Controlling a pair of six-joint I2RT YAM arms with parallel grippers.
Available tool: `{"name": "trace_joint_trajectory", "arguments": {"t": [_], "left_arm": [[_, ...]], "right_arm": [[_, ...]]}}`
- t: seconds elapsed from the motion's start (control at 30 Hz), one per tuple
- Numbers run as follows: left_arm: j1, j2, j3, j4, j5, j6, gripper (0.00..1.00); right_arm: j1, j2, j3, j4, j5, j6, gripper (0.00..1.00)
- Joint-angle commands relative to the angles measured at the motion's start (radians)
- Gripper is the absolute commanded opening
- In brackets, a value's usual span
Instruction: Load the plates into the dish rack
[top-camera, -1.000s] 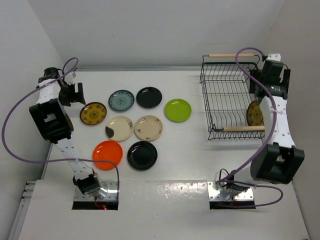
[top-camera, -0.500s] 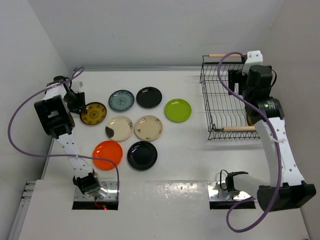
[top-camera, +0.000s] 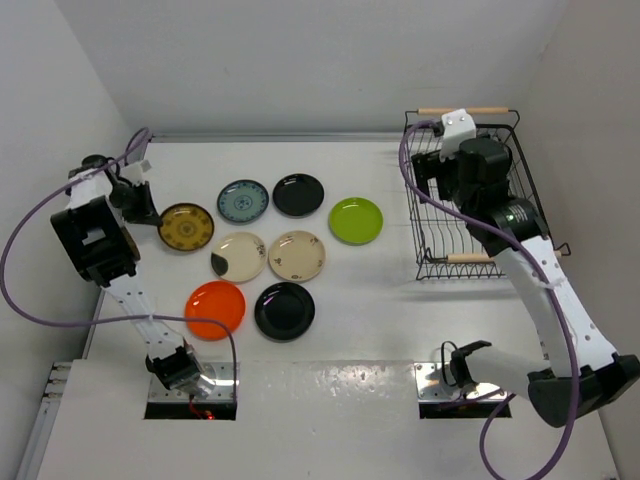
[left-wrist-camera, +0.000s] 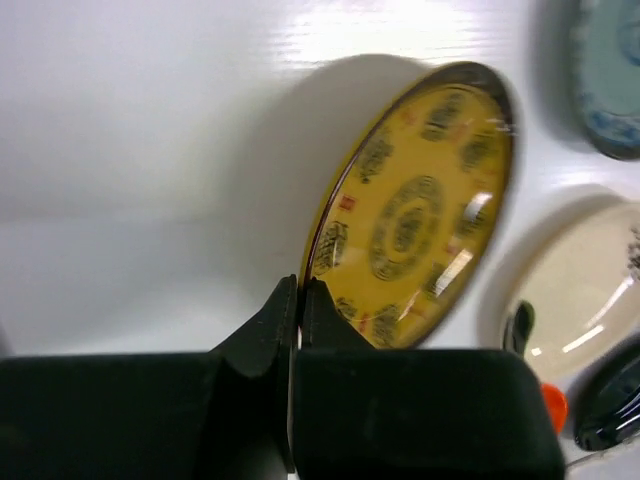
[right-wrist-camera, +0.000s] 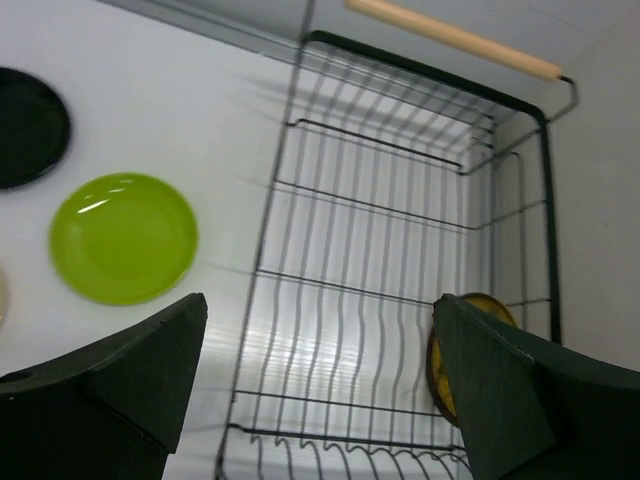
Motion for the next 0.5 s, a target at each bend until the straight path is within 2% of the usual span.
{"name": "trace_joint_trajectory", "arguments": {"t": [0.0, 0.07, 0.1, 0.2, 0.33, 0.4, 0.47], "left_arm": [[0.017, -0.204, 0.083, -0.04, 0.131, 0.127, 0.0], [0.017, -0.264, 0.104, -0.05, 0.209, 0.15, 0.0], [0.017, -0.295, 0.115, -0.051, 0.232, 0.159, 0.0], [-0.035, -0.408, 0.115, -0.051, 0.257, 0.196, 0.0], [-0.151, -0.51, 0.081, -0.051, 0.331, 0.214, 0.0], [-0.211, -0.533, 0.072, -0.073, 0.423, 0.214, 0.0], [-0.312, -0.545, 0.046, -0.096, 0.484, 0.26, 0.0]], "right_arm": [[0.049, 0.015, 0.013, -0.016, -0.153, 0.04, 0.91], [0.08, 0.031, 0.03, -0.011, -0.206, 0.095, 0.9], [0.101, 0.041, 0.036, -0.011, -0.286, 0.109, 0.89], [0.154, 0.082, 0.05, 0.042, -0.387, 0.175, 0.85], [0.218, 0.162, 0.06, 0.185, -0.509, 0.267, 0.83], [0.24, 0.2, 0.078, 0.249, -0.553, 0.339, 0.83], [0.256, 0.26, 0.086, 0.32, -0.587, 0.38, 0.87]]}}
